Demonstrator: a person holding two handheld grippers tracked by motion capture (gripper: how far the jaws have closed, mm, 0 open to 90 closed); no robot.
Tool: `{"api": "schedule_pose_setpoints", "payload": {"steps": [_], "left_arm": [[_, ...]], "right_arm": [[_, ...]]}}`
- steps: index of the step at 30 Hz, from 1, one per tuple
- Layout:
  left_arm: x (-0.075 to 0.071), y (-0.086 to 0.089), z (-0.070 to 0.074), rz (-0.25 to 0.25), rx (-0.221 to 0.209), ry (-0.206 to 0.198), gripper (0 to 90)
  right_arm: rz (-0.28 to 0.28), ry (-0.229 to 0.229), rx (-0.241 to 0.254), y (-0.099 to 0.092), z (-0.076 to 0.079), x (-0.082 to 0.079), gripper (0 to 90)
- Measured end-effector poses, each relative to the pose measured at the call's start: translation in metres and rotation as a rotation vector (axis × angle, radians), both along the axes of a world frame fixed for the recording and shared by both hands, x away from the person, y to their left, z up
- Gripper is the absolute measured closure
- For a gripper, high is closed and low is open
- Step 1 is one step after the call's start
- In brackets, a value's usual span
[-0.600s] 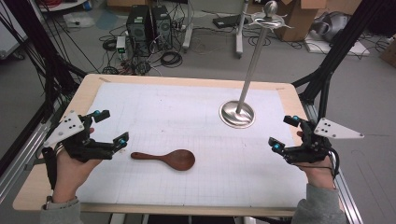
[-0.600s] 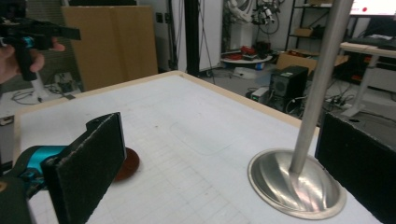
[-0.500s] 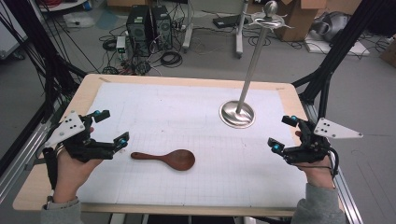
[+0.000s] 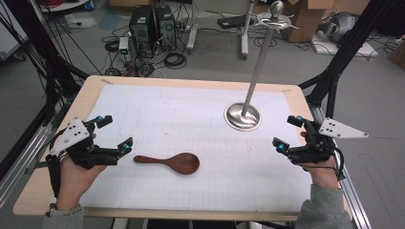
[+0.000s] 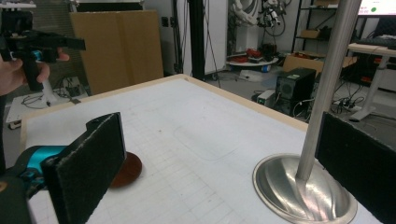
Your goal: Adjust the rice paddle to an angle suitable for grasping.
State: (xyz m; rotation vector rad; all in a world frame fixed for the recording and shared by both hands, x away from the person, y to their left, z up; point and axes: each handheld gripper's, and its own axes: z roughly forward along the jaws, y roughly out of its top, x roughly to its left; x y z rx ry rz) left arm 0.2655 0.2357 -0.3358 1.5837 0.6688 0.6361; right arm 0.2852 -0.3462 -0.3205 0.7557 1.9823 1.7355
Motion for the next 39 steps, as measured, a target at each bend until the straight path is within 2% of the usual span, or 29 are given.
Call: {"api": "schedule_pose_setpoints", "payload": {"steps": [5,11,13,17,22,25,26,30,39], "left_arm": [[0.001,-0.003,-0.005,0.001,0.002,0.014,1.7],[0.003,-0.009,-0.014,-0.008,0.019,0.027,2.0],[0.003,-0.01,-0.017,-0.015,0.024,0.036,4.7],[0.004,-0.013,-0.022,-0.029,0.057,0.056,19.1],[0.005,-0.016,-0.027,-0.054,0.066,0.069,37.0],[0.004,-0.021,-0.031,-0.055,0.103,0.085,50.1],[0.004,-0.021,-0.031,-0.055,0.103,0.085,54.0],[0.005,-0.023,-0.038,-0.064,0.14,0.115,66.7],[0.009,-0.032,-0.054,-0.097,0.185,0.186,86.6]], "right_arm": [[0.001,0.002,-0.012,0.001,-0.001,0.004,0.4],[-0.001,0.005,-0.002,0.0,-0.002,0.006,0.4],[-0.004,0.0,0.001,-0.001,-0.002,0.007,0.4],[-0.007,0.008,0.001,-0.002,-0.001,0.006,0.4],[-0.007,0.003,0.003,-0.003,-0.001,0.007,0.4],[-0.013,0.012,0.003,-0.003,-0.001,0.006,0.4],[-0.01,0.009,0.001,-0.003,-0.001,0.005,0.4],[-0.003,0.002,0.003,-0.002,0.0,0.003,0.4],[0.003,0.005,0.0,-0.002,0.0,0.005,0.4]]}}
